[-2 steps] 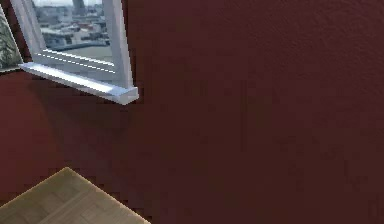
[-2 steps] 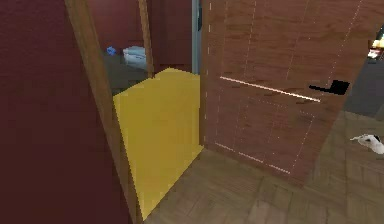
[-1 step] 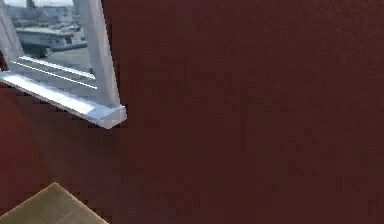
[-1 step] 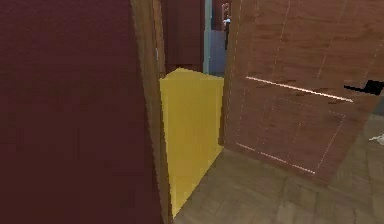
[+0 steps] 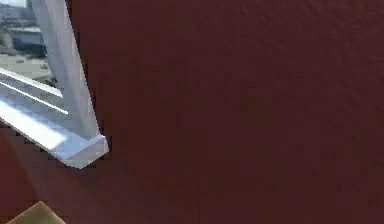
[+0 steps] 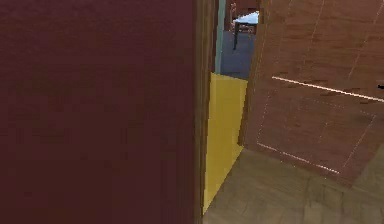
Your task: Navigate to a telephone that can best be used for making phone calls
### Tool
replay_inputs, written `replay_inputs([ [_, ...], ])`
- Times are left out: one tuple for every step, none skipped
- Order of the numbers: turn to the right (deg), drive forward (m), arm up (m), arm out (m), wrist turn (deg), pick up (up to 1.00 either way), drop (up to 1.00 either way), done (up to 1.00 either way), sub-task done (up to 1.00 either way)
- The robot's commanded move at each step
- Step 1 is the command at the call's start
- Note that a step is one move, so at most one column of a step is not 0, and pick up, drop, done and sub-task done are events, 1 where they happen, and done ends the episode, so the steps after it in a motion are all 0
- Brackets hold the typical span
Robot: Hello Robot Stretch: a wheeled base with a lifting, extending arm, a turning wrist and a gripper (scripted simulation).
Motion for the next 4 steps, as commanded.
replay_inputs([
  [-45.0,0.00,0.00,0.00,0.0,0.00,0.00,0.00,0.00],
  [-45.0,0.00,0.00,0.00,0.0,0.00,0.00,0.00,0.00],
  [-45.0,0.00,0.00,0.00,0.0,0.00,0.00,0.00,0.00],
  [-9.0,0.00,0.00,0.00,0.0,0.00,0.00,0.00,0.00],
])
